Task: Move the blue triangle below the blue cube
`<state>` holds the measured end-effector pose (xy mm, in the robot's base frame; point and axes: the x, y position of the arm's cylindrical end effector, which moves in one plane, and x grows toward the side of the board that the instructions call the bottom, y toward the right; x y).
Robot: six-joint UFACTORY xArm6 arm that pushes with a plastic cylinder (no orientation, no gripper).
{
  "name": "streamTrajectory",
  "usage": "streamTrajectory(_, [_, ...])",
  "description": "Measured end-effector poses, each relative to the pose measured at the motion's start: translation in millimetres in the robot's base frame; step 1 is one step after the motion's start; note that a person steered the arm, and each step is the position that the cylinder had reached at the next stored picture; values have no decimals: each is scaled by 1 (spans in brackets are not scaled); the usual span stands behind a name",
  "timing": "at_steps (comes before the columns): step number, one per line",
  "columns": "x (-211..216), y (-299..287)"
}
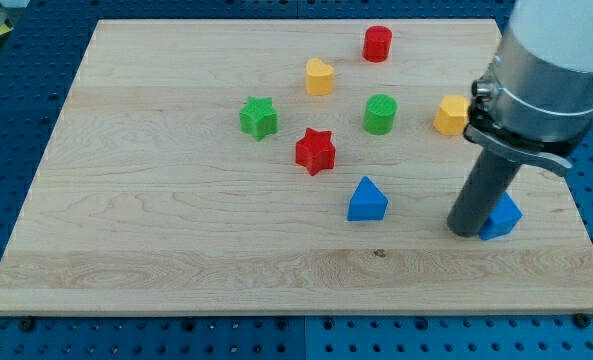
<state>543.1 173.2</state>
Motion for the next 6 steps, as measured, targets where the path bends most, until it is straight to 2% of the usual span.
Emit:
streamTrajectory(1, [3, -2])
streamTrajectory(2, [26, -44])
streamTrajectory(3, [34, -115])
streamTrajectory(4, [-7, -177])
streamTrajectory(5, [-36, -183])
streamTrajectory(6, [-36, -167])
